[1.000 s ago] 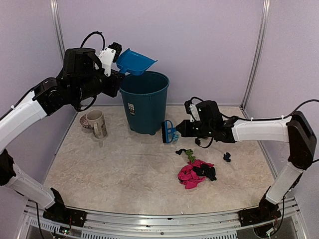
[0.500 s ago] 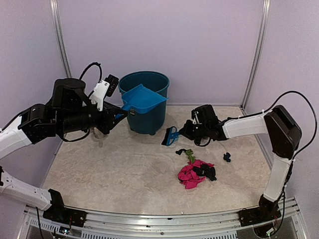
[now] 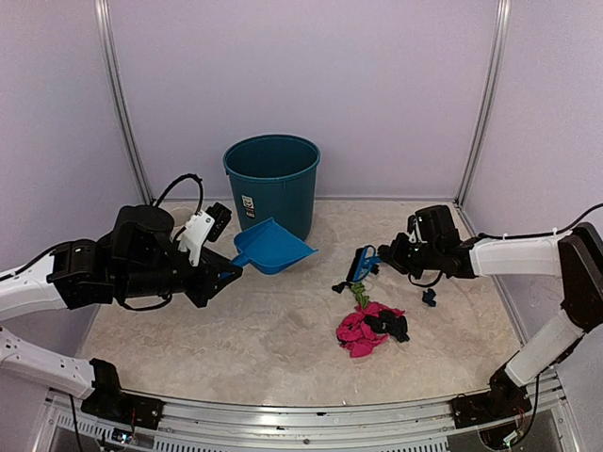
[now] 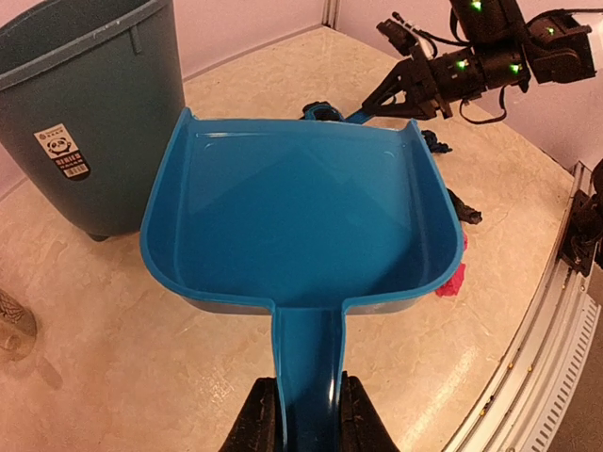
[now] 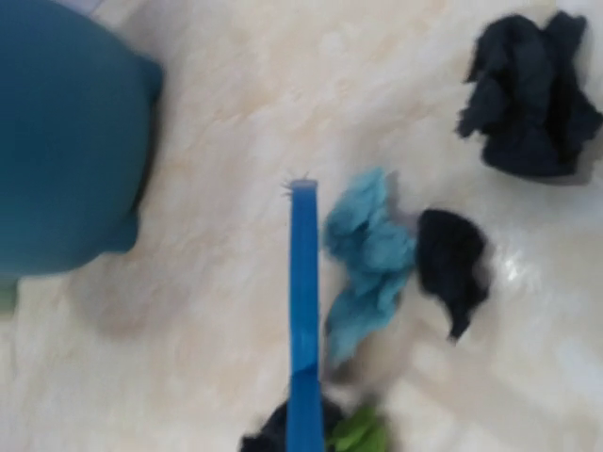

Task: Sweep away the paper scraps from the table
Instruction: Sweep the paper scraps at the center of the board.

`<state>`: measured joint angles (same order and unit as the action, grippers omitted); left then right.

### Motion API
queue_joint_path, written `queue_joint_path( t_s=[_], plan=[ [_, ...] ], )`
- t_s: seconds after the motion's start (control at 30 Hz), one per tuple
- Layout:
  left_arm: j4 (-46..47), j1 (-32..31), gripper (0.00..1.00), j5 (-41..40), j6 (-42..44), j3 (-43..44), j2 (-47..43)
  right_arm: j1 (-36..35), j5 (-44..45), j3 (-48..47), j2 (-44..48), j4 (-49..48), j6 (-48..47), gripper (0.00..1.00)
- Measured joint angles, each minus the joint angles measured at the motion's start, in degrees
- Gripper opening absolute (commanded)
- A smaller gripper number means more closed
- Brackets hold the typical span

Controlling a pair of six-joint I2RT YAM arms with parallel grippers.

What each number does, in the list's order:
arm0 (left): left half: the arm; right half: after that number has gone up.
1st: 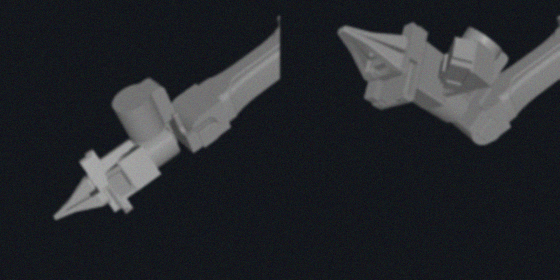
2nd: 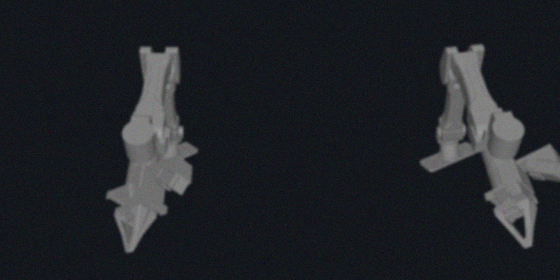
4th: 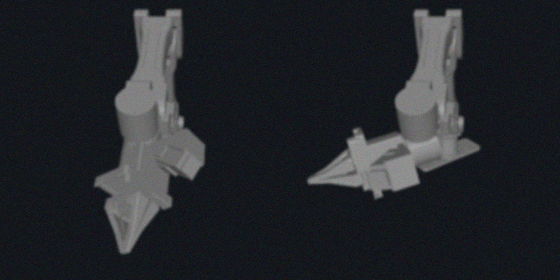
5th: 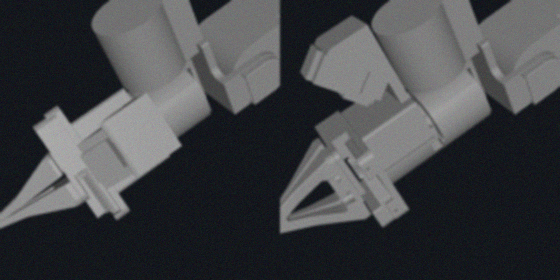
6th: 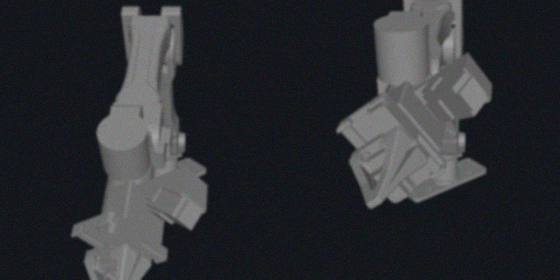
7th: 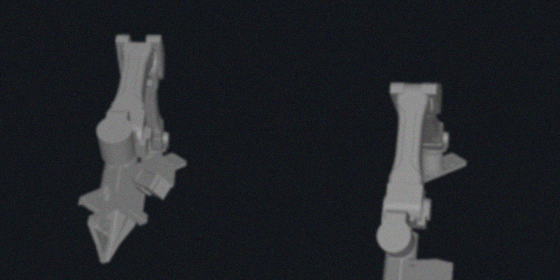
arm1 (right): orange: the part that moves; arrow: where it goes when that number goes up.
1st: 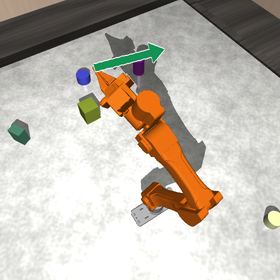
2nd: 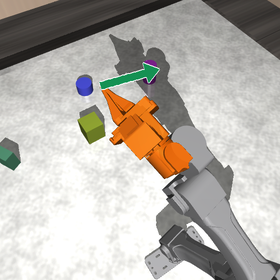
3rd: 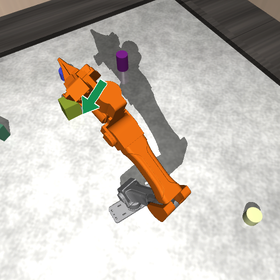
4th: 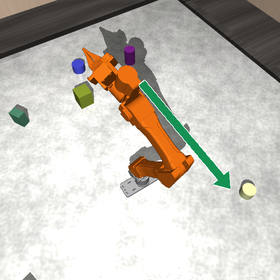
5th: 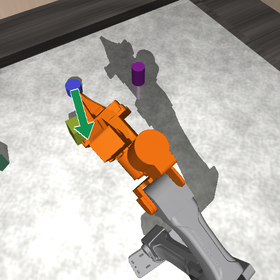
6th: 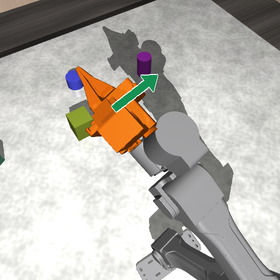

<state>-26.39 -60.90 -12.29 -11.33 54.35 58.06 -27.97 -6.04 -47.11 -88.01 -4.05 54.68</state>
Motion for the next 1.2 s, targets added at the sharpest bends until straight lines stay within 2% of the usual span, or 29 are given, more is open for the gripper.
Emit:
queue_joint_path(
  t_s=[0.27,0.57,0.73,0.9,1.03,1.2],
  plan=[
    [2.51,-0.35,0.00,-0.66,-1.62,-3.08,0.72,0.02,-7.76,0.63,14.05,6.40,-10.62,0.00],
    [4.39,-0.63,0.00,-1.97,-1.68,-4.09,0.76,-1.75,-20.61,-0.09,21.86,21.03,-26.10,0.00],
    [5.20,-0.66,0.00,-2.14,-1.25,-4.28,0.09,-6.45,-25.14,-0.07,21.90,28.44,-32.46,0.00],
    [5.81,-0.66,0.00,-2.14,-0.98,-4.31,-0.42,-14.58,-26.97,-0.66,20.24,33.62,-37.18,0.00],
    [6.27,-0.66,0.00,-2.14,-0.83,-4.81,-0.42,-19.54,-24.04,-5.05,15.28,38.97,-40.48,0.00],
    [6.27,-0.70,0.00,-2.12,-0.81,-4.92,-0.42,-21.29,-16.70,-11.45,8.46,44.46,-43.43,0.00]
  ],
)
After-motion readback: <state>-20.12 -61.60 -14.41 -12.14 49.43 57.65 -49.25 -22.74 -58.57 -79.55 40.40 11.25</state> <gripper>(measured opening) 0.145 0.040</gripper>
